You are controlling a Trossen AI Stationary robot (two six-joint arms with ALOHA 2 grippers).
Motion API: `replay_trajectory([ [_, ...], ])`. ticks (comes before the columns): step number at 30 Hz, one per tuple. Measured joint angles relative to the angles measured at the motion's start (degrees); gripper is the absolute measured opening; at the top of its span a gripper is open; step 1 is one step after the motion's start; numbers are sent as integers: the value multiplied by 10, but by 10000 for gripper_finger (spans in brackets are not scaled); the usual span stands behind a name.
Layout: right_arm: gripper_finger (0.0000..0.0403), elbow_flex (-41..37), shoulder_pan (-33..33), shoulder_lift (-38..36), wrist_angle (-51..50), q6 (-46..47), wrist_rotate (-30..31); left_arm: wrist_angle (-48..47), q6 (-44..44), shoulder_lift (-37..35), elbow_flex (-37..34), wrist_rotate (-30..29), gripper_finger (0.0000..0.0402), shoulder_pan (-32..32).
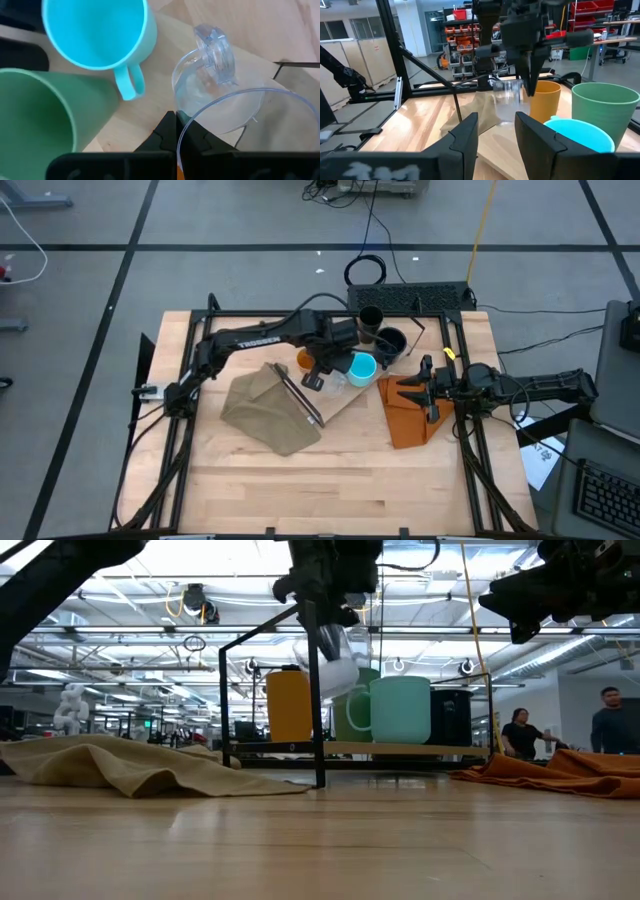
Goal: Stack small to large cups/mugs on shelf
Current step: Put the transparent mug on the shelf
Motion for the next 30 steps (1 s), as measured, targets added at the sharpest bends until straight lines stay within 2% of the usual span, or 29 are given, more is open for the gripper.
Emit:
replay_trajectory([
  [7, 121, 0, 0, 0, -2, 0, 0, 16, 9, 24, 0, 9, 0, -1],
  [30, 121, 0, 0, 0, -12, -10, 0, -14, 9, 55, 0, -5, 0, -7],
])
